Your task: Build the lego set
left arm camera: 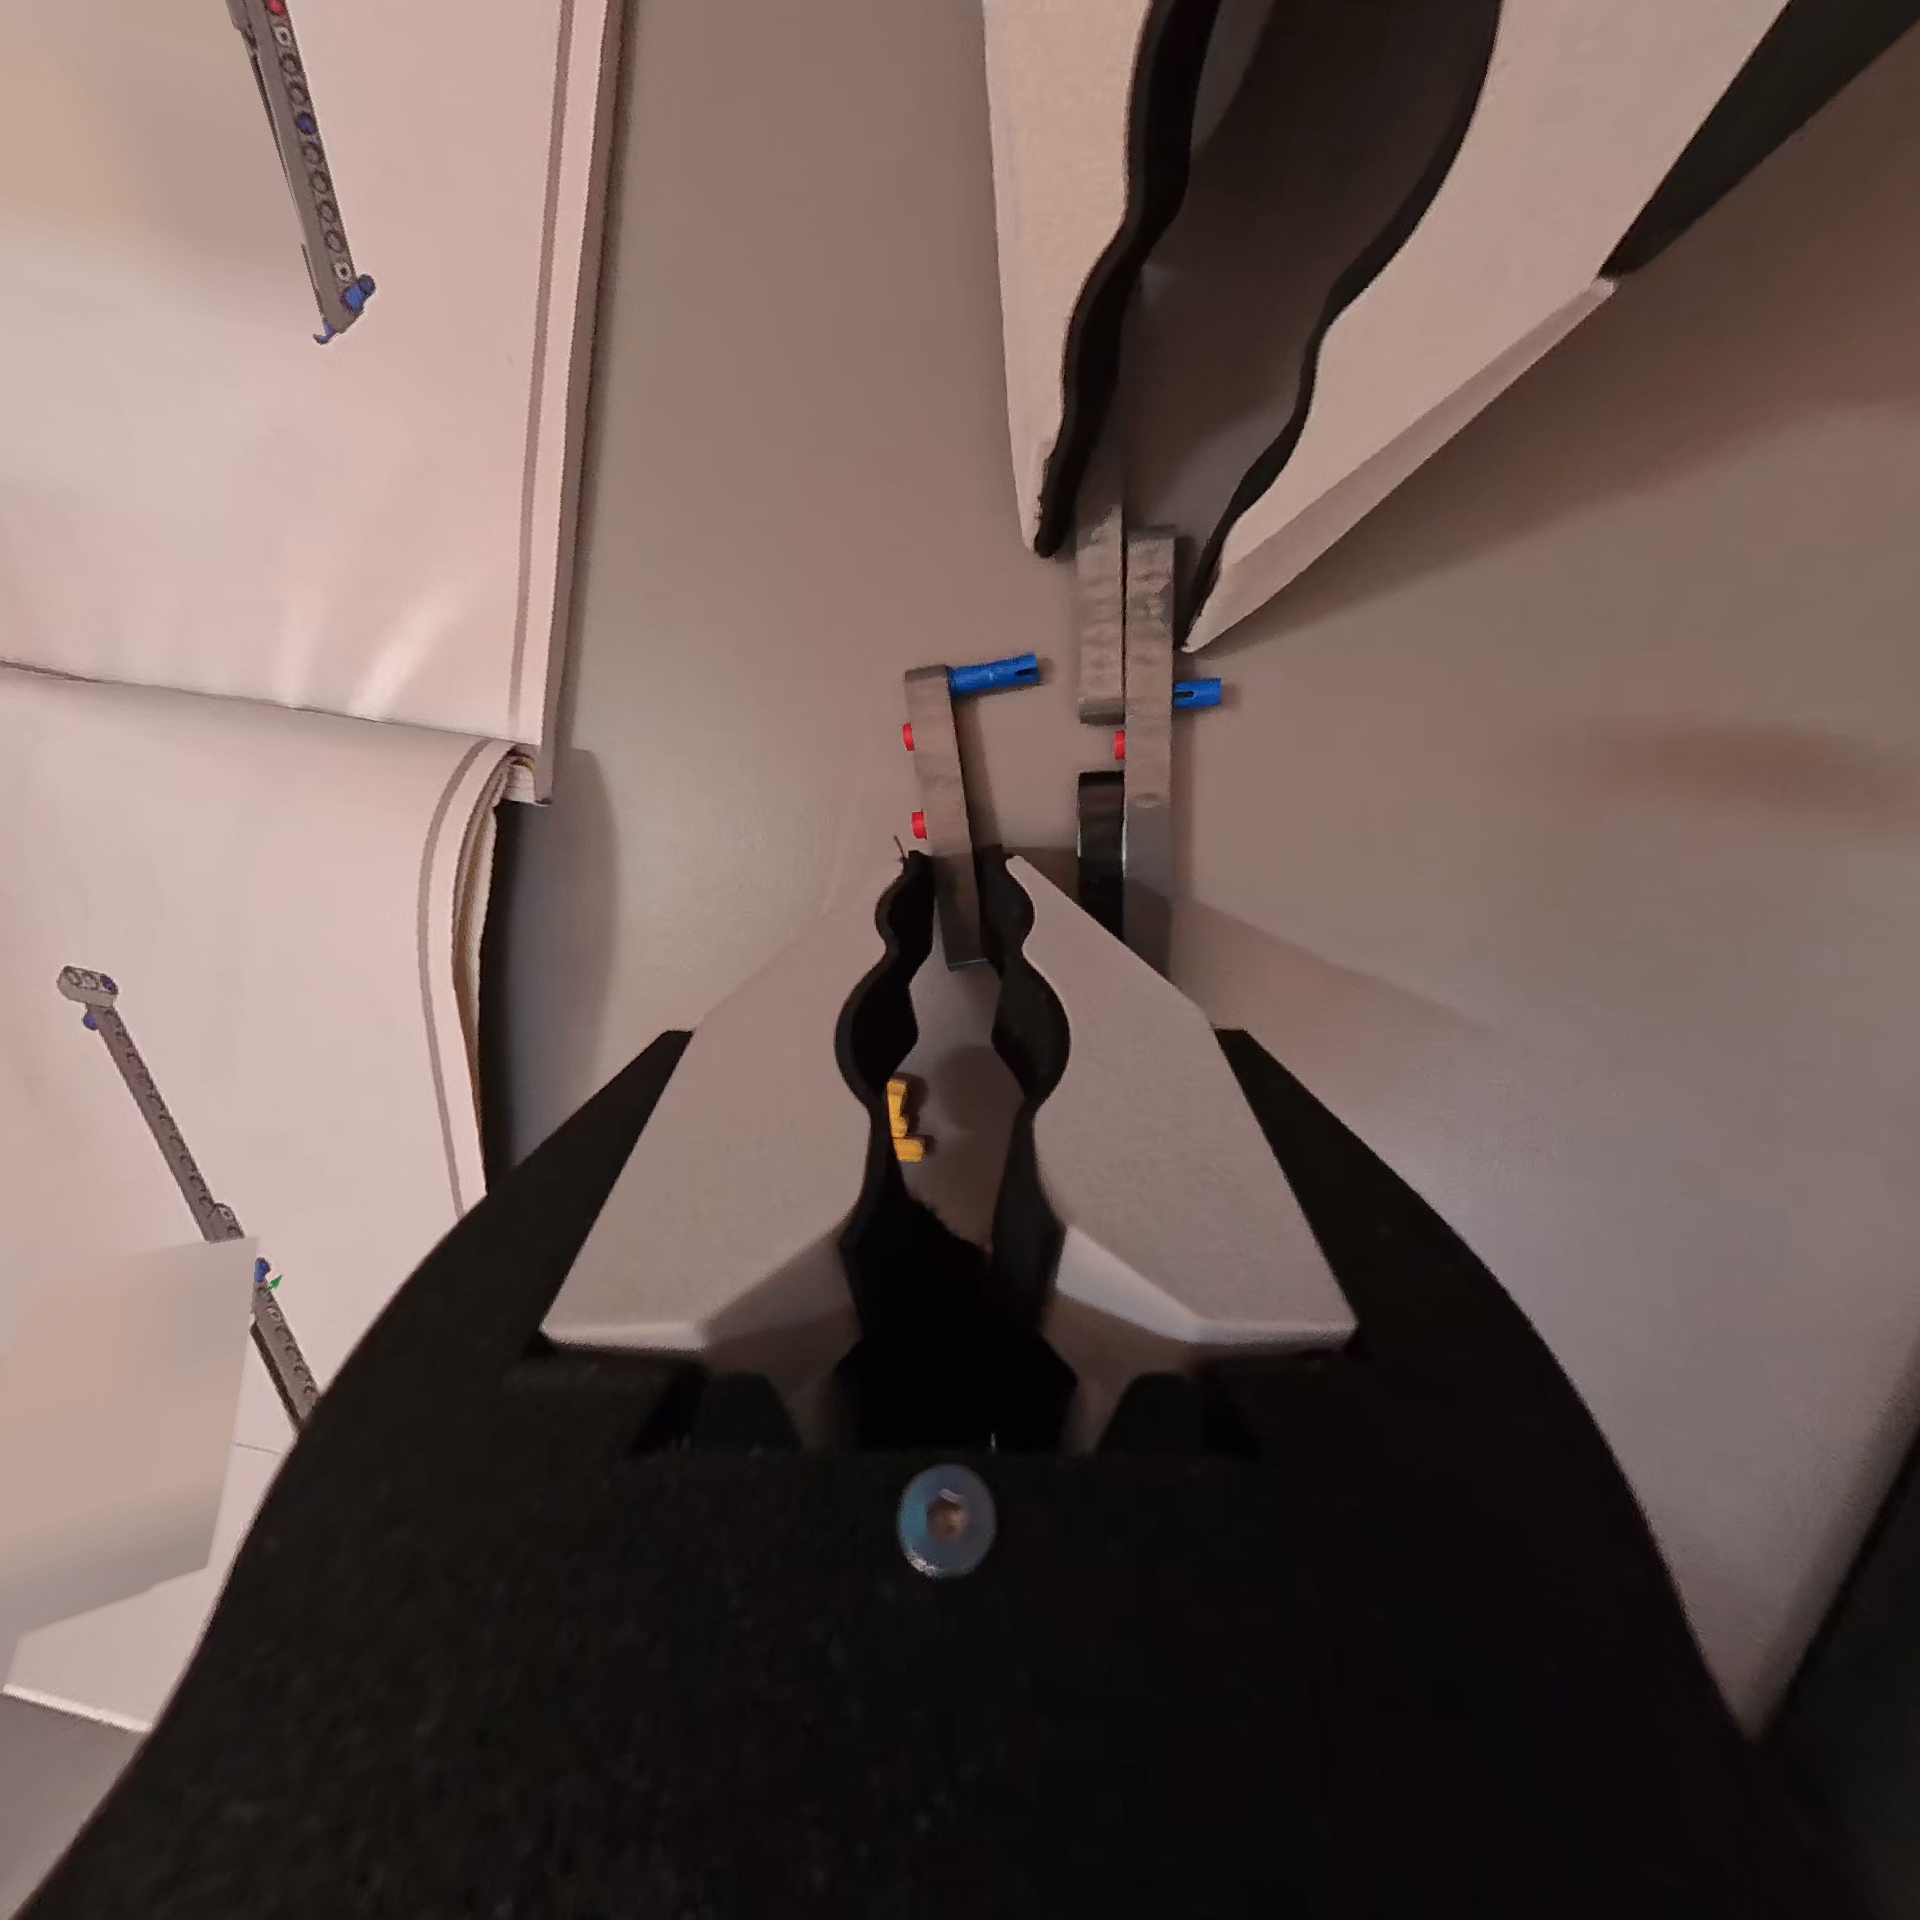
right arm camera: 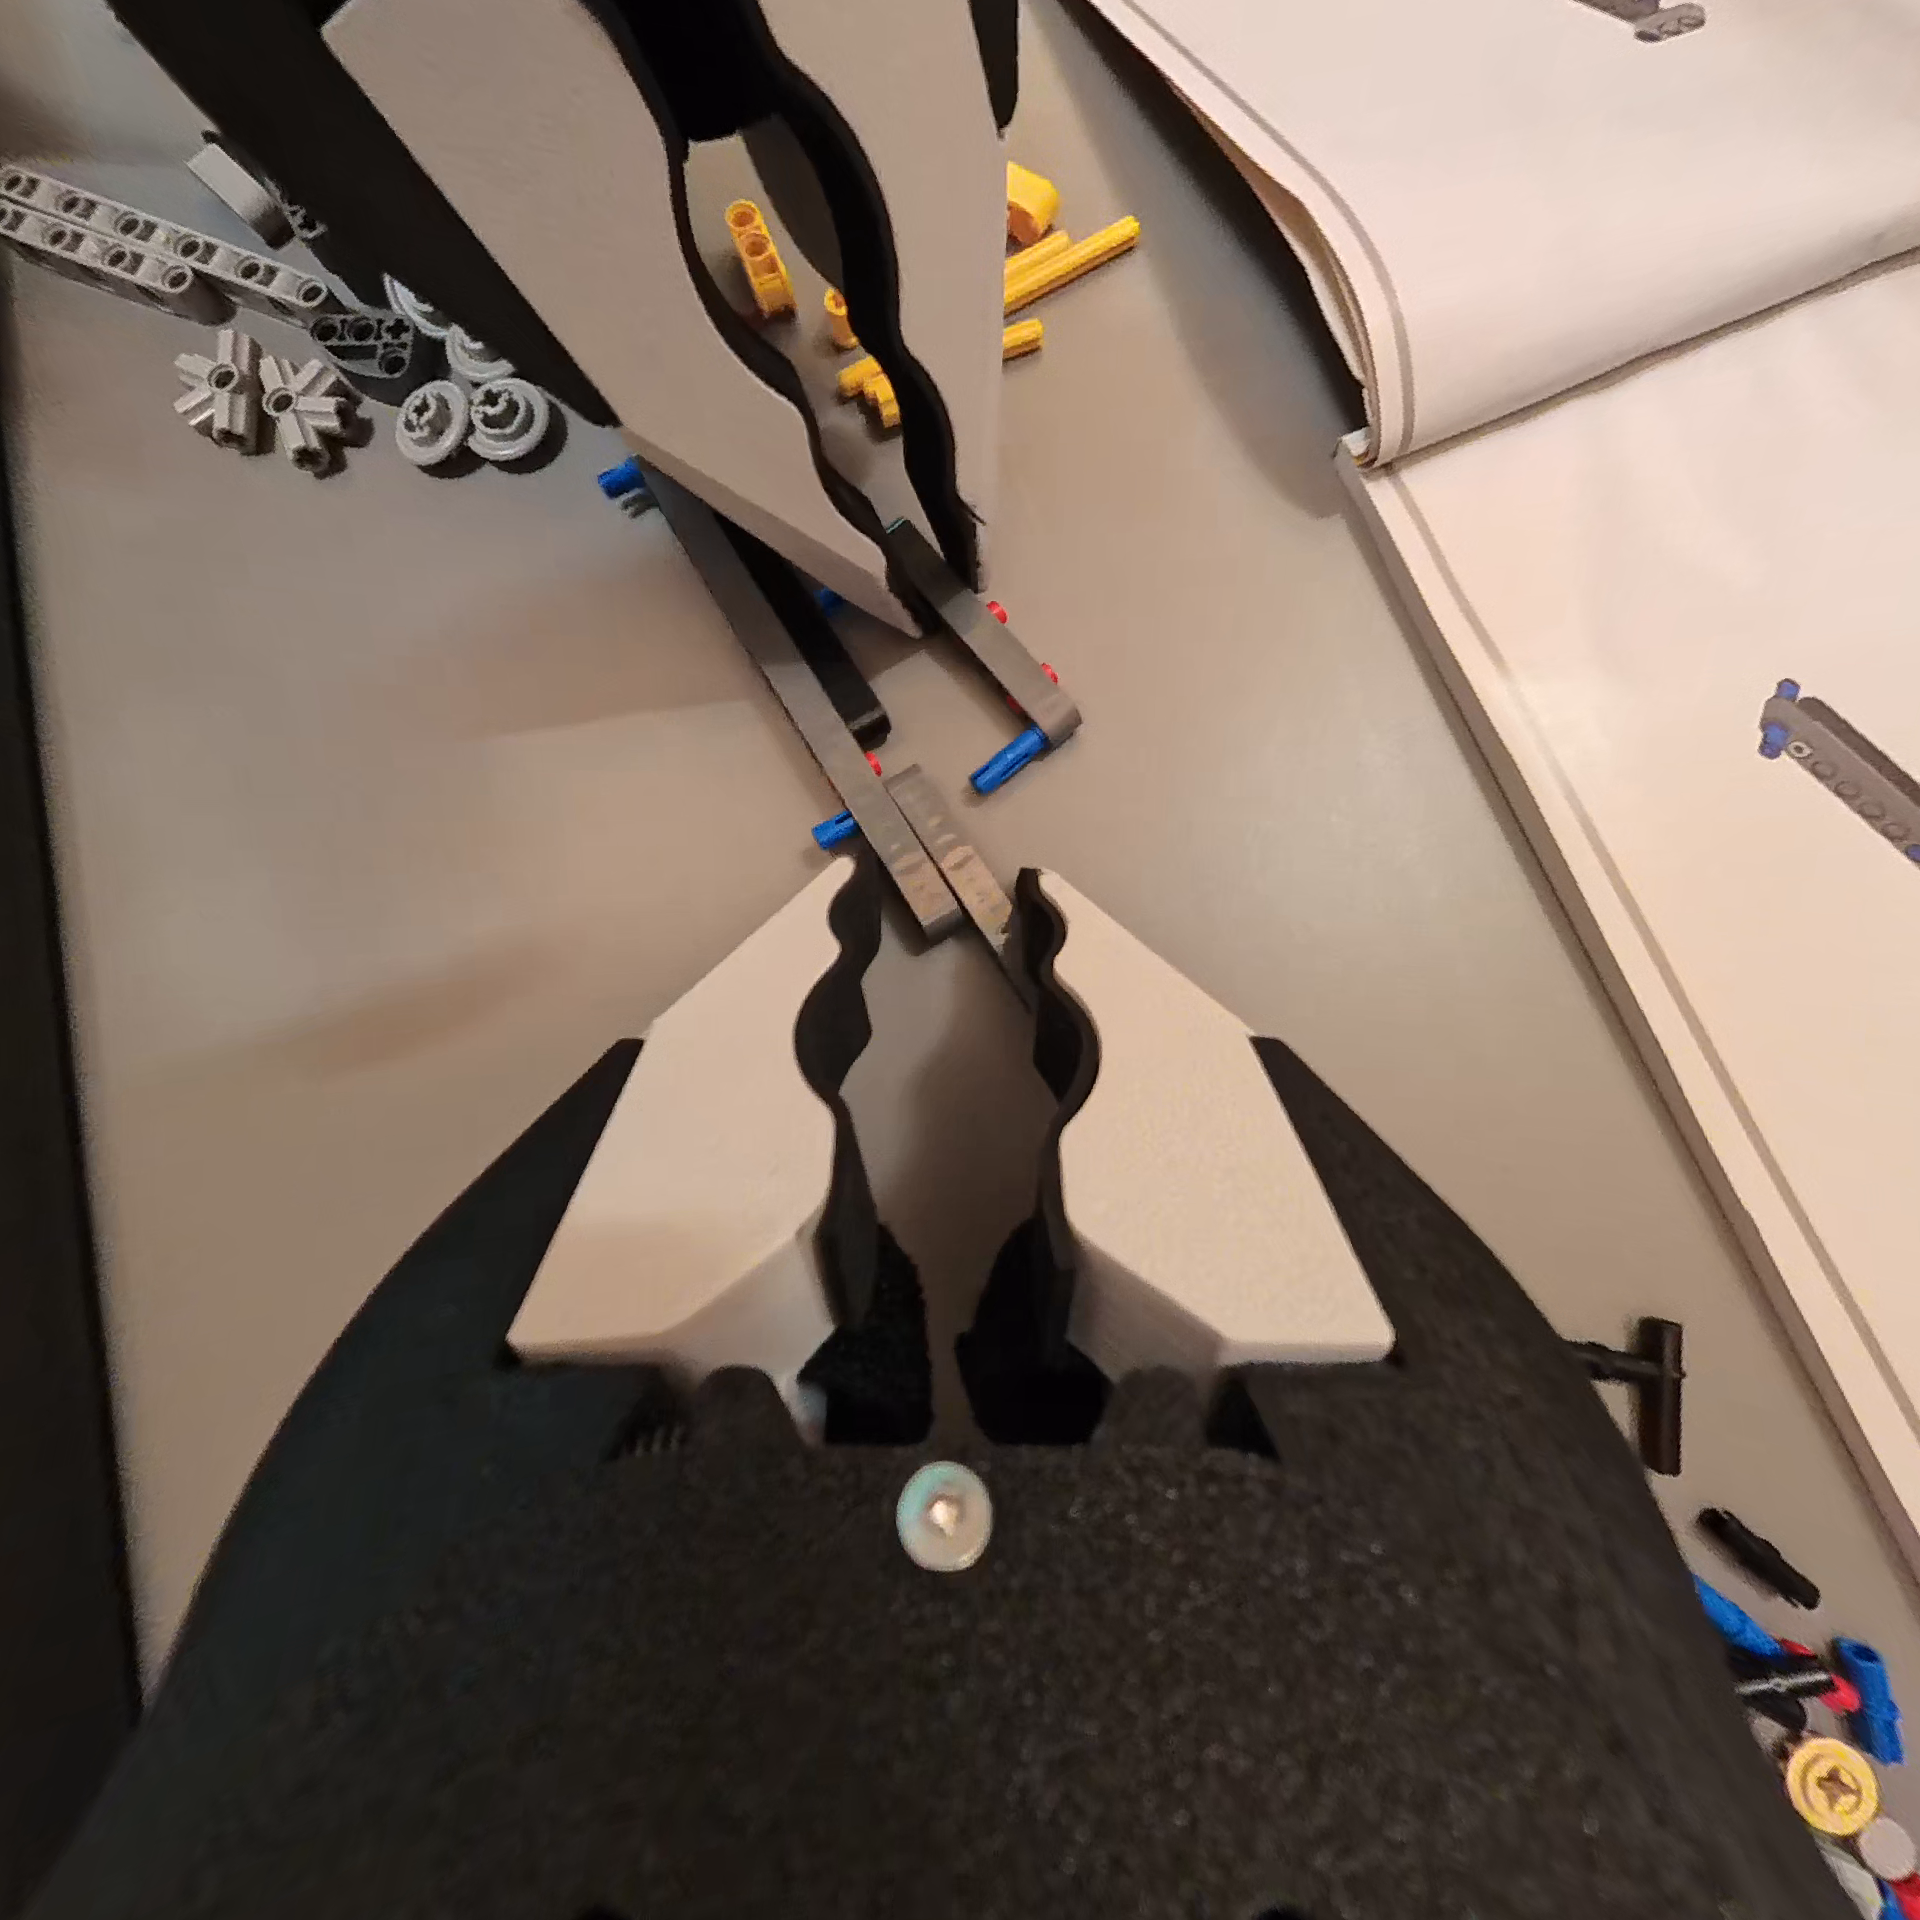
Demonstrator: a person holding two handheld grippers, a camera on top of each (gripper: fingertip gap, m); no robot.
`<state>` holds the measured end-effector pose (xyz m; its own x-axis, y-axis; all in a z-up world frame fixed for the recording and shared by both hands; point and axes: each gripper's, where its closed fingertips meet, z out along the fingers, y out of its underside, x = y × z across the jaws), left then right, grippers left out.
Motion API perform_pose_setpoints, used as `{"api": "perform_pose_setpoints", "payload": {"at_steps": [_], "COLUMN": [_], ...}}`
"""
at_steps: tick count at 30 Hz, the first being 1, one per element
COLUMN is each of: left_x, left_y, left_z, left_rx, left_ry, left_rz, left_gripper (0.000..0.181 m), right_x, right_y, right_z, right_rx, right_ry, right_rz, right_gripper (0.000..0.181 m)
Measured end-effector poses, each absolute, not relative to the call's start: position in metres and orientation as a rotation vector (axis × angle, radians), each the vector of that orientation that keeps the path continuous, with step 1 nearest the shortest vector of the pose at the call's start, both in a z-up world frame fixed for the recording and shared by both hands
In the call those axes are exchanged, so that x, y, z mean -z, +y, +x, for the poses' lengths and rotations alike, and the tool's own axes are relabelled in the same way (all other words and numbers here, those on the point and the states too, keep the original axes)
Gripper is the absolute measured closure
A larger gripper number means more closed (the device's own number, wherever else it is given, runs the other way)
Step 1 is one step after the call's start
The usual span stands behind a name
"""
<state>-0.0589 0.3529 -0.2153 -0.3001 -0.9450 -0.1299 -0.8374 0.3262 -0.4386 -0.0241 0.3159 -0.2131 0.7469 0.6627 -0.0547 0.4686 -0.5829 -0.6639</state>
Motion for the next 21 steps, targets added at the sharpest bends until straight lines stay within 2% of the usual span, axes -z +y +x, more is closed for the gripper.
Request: {"api": "perform_pose_setpoints", "payload": {"at_steps": [17,21], "left_x": [0.2153,0.2152], "left_y": [0.3506,0.3503], "left_z": [-0.0548,-0.0554], "left_rx": [0.424,0.431], "left_ry": [2.340,2.340], "left_rz": [-1.469,-1.462], "left_gripper": [0.175,0.175], "right_x": [0.2138,0.2128], "right_y": [0.3185,0.3123], "right_z": [-0.0235,-0.0273], "right_rx": [-0.357,-0.415], "right_ry": [-0.869,-0.895], "right_rz": [-2.266,-2.282], "right_gripper": [0.156,0.143]}}
